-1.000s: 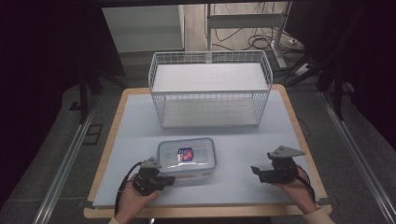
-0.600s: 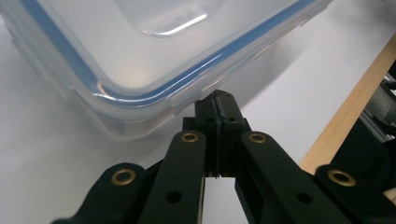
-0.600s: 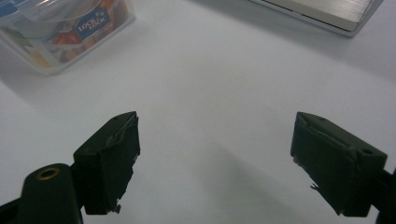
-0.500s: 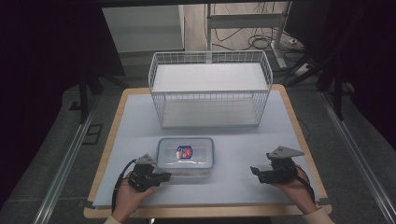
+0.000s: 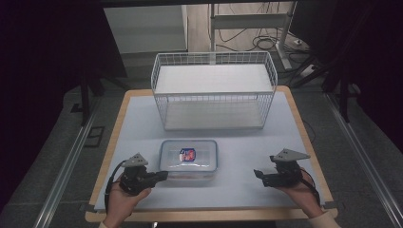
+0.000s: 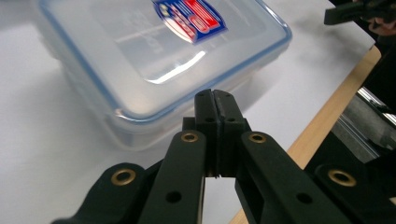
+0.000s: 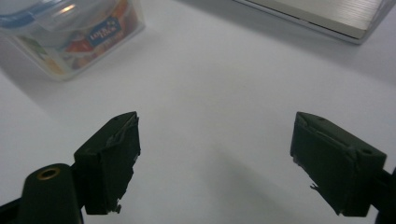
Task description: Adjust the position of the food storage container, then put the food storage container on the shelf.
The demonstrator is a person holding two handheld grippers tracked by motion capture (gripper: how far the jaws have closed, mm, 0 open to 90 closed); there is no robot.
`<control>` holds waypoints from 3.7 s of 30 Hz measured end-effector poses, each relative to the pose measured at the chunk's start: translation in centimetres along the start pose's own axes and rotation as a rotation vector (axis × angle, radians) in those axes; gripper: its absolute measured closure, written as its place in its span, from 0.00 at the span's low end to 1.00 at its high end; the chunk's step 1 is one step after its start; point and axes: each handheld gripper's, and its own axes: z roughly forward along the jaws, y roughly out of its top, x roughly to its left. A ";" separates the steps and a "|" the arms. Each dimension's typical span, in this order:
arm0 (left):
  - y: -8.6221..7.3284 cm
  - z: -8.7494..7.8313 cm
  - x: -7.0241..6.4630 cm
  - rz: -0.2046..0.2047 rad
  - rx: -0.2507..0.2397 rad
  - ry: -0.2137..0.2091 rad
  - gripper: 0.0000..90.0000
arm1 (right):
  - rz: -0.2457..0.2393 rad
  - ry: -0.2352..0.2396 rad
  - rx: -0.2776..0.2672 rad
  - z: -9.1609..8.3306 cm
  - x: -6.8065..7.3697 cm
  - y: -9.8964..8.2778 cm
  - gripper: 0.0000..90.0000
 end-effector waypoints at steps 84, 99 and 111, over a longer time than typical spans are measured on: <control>0.3 3.7 8.2 -0.364 -0.053 -0.197 0.45 | 0.448 0.569 0.099 10.2 4.1 7.1 0.50; -0.4 2.2 7.3 -0.324 -0.076 -0.222 0.54 | 0.492 0.596 0.082 9.4 4.1 6.8 0.57; -0.3 1.9 6.5 -0.320 -0.095 -0.198 0.54 | 0.508 0.584 0.080 8.8 4.2 6.9 0.60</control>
